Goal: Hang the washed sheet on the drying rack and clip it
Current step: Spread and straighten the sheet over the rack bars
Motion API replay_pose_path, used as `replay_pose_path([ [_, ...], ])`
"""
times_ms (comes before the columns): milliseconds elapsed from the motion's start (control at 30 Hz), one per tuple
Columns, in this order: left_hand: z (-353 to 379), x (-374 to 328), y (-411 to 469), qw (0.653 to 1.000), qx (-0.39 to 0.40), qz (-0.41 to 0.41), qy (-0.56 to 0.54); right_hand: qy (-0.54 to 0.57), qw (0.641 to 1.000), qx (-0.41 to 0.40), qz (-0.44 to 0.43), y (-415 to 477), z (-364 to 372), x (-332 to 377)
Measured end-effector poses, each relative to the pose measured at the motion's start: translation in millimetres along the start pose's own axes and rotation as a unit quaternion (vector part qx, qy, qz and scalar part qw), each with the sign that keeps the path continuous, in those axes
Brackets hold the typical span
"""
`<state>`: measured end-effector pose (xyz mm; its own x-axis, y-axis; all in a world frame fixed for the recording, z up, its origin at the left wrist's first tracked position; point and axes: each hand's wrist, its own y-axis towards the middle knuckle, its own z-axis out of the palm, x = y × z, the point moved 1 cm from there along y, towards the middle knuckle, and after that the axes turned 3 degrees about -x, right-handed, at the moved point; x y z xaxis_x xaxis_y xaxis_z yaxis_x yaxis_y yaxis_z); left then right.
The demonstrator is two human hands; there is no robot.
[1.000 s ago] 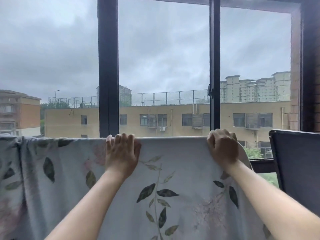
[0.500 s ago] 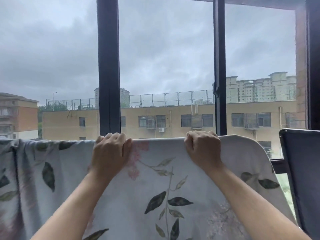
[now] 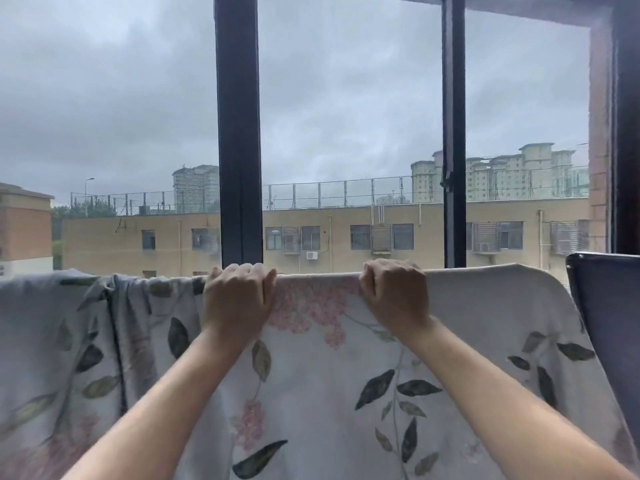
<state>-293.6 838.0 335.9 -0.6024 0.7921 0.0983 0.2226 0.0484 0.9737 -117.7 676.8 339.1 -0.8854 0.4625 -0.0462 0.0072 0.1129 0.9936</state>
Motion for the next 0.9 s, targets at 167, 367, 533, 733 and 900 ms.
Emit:
replay_pose_path([
  [167, -1.4, 12.5, 4.1, 0.999, 0.025, 0.020, -0.019, -0.002, 0.999, 0.018, 0.037, 4.5, 20.7, 71.9],
  [367, -16.4, 67.2, -4.4, 0.999, 0.031, 0.003, -0.034, -0.025, 0.998, 0.036, 0.053, 4.8, 14.0, 75.5],
  [533, -25.7, 112.9, -10.3, 0.998, 0.052, -0.030, -0.009, -0.028, 0.997, 0.039, 0.064, 4.1, 13.1, 77.4],
  [733, -32.1, 135.5, -16.0, 0.998, 0.012, -0.059, 0.004, -0.030, 0.998, 0.029, 0.054, 5.1, 16.2, 76.0],
  [900, -24.6, 128.7, -16.4, 0.996, -0.002, -0.084, -0.006, -0.054, 0.996, 0.064, 0.020, 11.9, 21.1, 84.0],
])
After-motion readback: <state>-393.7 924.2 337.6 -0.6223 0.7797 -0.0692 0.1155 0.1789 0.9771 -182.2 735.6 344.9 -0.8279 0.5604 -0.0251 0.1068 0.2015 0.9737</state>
